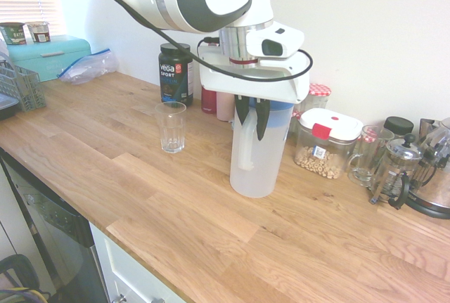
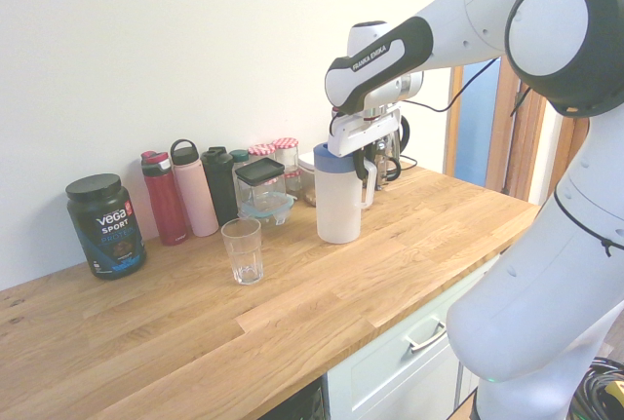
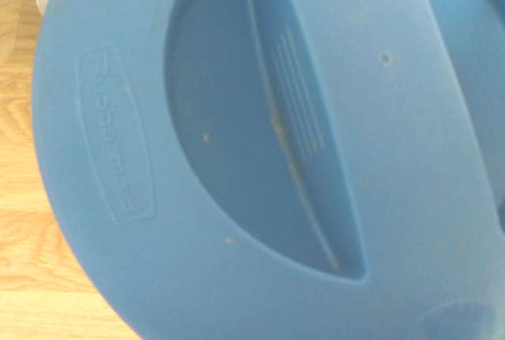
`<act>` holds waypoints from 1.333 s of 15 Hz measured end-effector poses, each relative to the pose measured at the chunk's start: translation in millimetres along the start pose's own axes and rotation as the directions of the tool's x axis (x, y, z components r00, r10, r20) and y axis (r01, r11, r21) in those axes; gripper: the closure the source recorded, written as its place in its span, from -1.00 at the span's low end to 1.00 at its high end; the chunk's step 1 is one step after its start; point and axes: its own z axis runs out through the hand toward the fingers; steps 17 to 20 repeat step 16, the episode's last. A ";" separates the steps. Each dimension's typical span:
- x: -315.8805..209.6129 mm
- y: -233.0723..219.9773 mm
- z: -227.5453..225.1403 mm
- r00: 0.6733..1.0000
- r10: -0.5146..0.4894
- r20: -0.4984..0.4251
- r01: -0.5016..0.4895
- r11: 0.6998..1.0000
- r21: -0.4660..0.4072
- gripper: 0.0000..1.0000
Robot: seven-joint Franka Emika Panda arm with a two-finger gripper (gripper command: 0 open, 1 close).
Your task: Pour me some water
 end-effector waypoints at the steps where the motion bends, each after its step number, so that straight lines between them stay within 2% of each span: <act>1: 0.2 0.6 0.2 1.000 0.001 -0.001 -0.001 1.000 -0.003 -1.00; 11: -2.4 0.0 -0.7 1.000 -0.001 -0.010 0.001 1.000 -0.020 -1.00; 13: -8.5 3.3 -14.0 1.000 0.017 0.024 -0.016 0.999 -0.034 -1.00; 16: -33.3 8.1 -64.7 0.991 0.051 0.127 -0.048 0.998 -0.028 -1.00; 20: -33.3 8.1 -64.7 0.991 0.051 0.127 -0.048 0.998 -0.028 -1.00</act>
